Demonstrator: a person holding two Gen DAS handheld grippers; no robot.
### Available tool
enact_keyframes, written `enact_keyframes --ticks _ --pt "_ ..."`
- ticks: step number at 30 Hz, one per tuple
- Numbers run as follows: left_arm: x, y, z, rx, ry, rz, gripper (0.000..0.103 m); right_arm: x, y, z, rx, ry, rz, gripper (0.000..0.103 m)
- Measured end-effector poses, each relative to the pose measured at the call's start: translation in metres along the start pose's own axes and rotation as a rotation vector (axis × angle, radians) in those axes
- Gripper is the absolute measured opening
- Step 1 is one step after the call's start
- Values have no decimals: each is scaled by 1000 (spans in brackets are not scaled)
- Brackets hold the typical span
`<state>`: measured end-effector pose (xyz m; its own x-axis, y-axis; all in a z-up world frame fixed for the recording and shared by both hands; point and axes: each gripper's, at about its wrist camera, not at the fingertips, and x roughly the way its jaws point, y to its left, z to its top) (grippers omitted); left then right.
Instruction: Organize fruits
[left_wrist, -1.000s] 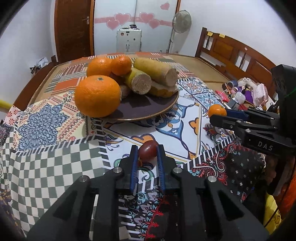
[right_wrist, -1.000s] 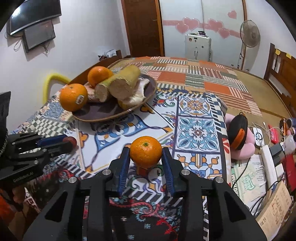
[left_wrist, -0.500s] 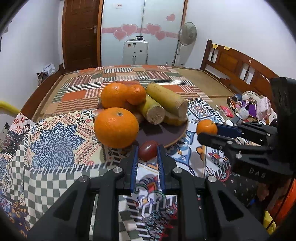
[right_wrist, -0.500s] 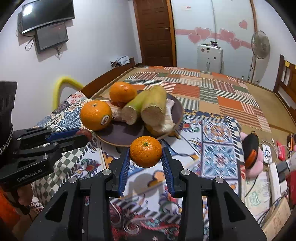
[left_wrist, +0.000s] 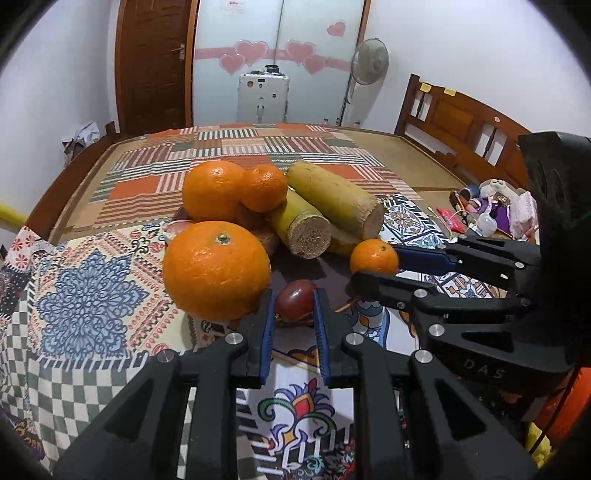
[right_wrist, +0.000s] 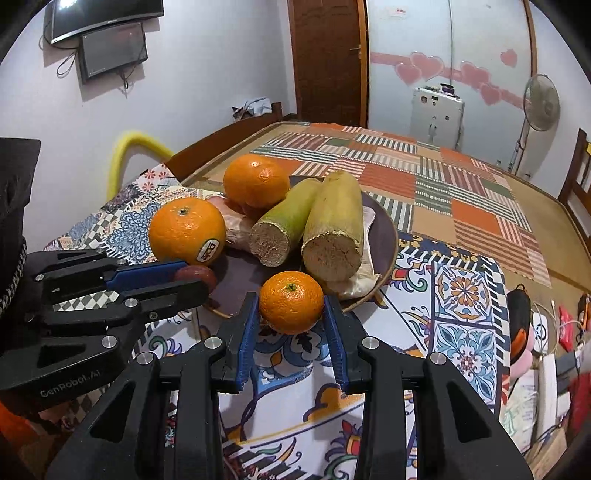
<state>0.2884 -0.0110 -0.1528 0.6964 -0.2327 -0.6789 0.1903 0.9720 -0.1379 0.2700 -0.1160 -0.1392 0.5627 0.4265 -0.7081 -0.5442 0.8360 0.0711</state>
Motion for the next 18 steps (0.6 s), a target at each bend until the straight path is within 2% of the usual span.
enact_keyframes --ticks 6,10,12,18 --pt "7 -7 -1 41 -1 24 20 3 0 1 -3 -3 1 32" --pt "11 -3 -2 25 16 13 21 5 0 1 -6 4 10 33" --pt "10 -1 -2 15 16 1 21 4 -1 1 -3 -3 11 39" --pt "5 0 -5 20 13 6 24 -3 -4 0 11 -19 21 40"
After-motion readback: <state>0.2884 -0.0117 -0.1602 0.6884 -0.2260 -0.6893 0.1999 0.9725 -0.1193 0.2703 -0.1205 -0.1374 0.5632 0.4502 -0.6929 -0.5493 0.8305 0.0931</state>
